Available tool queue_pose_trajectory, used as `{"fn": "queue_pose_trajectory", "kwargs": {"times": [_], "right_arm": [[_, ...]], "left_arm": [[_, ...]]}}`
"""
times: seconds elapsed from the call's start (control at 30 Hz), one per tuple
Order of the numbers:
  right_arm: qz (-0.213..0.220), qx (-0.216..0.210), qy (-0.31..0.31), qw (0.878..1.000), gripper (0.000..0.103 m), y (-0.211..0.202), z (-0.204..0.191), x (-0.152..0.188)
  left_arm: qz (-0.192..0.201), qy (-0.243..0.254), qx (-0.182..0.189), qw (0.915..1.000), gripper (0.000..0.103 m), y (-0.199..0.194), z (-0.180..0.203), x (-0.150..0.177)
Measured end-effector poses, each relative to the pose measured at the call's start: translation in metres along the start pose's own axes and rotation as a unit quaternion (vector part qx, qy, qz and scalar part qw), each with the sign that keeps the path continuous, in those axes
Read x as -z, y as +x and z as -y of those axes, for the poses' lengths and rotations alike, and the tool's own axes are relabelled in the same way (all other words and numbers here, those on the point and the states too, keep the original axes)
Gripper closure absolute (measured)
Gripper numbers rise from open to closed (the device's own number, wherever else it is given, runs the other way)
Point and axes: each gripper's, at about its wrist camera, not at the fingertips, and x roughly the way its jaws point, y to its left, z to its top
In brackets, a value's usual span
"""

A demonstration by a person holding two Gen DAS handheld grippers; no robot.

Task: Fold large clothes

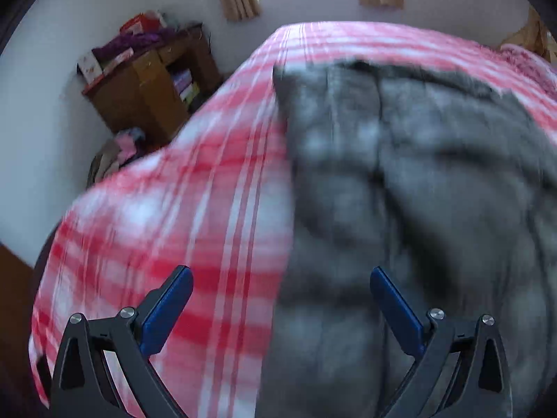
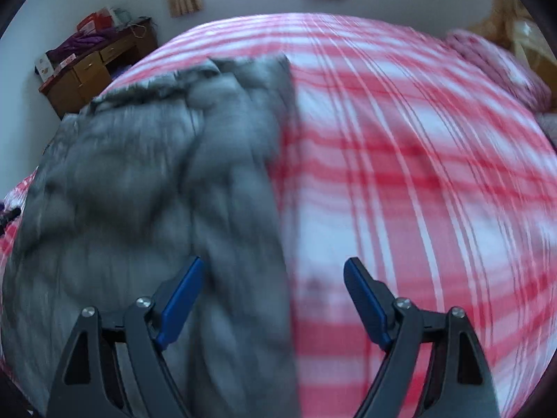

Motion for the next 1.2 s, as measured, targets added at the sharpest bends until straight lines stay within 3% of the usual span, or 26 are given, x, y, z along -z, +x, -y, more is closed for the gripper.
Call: {"fn": "queue_pose_trajectory", "kwargs": {"times": [0.1, 0.33, 0.5, 0.53, 0.57, 0.6, 0.63, 0.67, 0.7, 0.73, 0.9, 1.1, 1.2], "right_arm": [[0.005, 0.003, 0.019, 1.000, 0.018, -0.024, 0.007, 0.043], [0.018, -0.006, 0.037, 0.999, 0.018, -0.067, 0.001, 0.112], [0.023, -0.006, 0.019, 1.000, 0.022, -0.080, -0.011, 0.150], [0.024, -0.009, 0.021, 0.999, 0.025, -0.081, -0.012, 0.156], [0.025, -0.013, 0.022, 0.999, 0.034, -0.083, -0.012, 0.160], [0.026, -0.017, 0.020, 0.999, 0.047, -0.084, -0.012, 0.163], [0.025, -0.021, 0.018, 0.999, 0.055, -0.085, -0.014, 0.164], [0.024, -0.035, 0.018, 0.999, 0.074, -0.087, -0.015, 0.166], [0.022, -0.057, 0.024, 0.998, 0.083, -0.089, -0.015, 0.167], [0.023, -0.073, 0.031, 0.997, 0.085, -0.091, -0.015, 0.167], [0.065, -0.100, 0.040, 0.992, 0.093, -0.126, -0.014, 0.169], [0.153, -0.138, 0.045, 0.978, 0.094, -0.219, -0.011, 0.162], [0.208, -0.151, 0.036, 0.966, 0.094, -0.272, -0.011, 0.152]], "left_arm": [[-0.003, -0.009, 0.007, 0.9999, 0.001, -0.017, -0.007, 0.046], [-0.002, -0.045, 0.021, 0.9988, 0.001, -0.045, -0.021, 0.102], [0.018, -0.004, 0.024, 0.9996, 0.002, -0.060, -0.004, 0.130], [0.015, -0.005, 0.033, 0.9993, 0.008, -0.061, -0.004, 0.134], [0.011, -0.012, 0.053, 0.9985, 0.027, -0.060, -0.005, 0.136], [0.006, -0.021, 0.080, 0.9966, 0.038, -0.060, -0.006, 0.135], [0.002, -0.031, 0.107, 0.9937, 0.062, -0.061, -0.007, 0.136], [0.002, -0.035, 0.123, 0.9918, 0.079, -0.063, -0.006, 0.136], [0.007, -0.028, 0.127, 0.9915, 0.085, -0.068, -0.003, 0.136], [0.011, -0.026, 0.127, 0.9916, 0.092, -0.072, -0.002, 0.135], [0.072, -0.040, 0.166, 0.9826, 0.099, -0.123, -0.020, 0.132], [0.175, -0.076, 0.254, 0.9482, 0.099, -0.231, -0.069, 0.117], [0.221, -0.073, 0.258, 0.9379, 0.099, -0.267, -0.082, 0.104]]}}
